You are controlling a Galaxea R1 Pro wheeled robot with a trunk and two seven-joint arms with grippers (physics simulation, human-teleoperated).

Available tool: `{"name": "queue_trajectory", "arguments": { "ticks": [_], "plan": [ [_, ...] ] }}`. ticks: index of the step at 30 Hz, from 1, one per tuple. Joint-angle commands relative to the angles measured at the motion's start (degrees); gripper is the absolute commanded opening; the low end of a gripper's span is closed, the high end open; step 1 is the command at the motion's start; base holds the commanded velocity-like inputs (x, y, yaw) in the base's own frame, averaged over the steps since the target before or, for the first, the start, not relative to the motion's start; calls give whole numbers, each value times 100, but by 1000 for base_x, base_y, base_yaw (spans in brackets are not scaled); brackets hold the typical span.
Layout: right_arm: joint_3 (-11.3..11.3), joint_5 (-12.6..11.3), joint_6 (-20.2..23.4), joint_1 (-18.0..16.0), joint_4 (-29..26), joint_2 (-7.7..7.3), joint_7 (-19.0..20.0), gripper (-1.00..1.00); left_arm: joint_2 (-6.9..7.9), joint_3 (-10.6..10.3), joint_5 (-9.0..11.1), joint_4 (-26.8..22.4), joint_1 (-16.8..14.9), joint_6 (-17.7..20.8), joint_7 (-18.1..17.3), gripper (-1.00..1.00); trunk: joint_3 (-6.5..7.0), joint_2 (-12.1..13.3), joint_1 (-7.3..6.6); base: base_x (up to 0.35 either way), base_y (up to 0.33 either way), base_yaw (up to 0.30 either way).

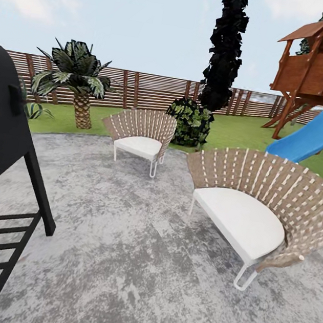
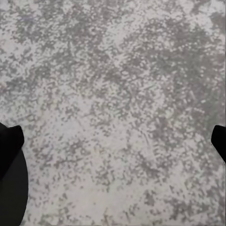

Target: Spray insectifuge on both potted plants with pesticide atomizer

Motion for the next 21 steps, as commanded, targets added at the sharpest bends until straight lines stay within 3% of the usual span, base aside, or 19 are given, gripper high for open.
{"name": "queue_trajectory", "arguments": {
  "ticks": [1,9,21],
  "plan": [
    [-15,10,-19,-4,5,2,4,100,0,8,4,5,-3,-19,2,100,-5,-2,3,339,0,0],
    [-14,10,-22,-4,5,4,4,100,5,10,4,5,-3,-19,2,100,-5,-2,3,340,0,34],
    [-14,10,-23,-4,5,4,4,100,5,10,5,5,-3,-19,2,100,-5,-2,3,340,0,252]
  ]
}}
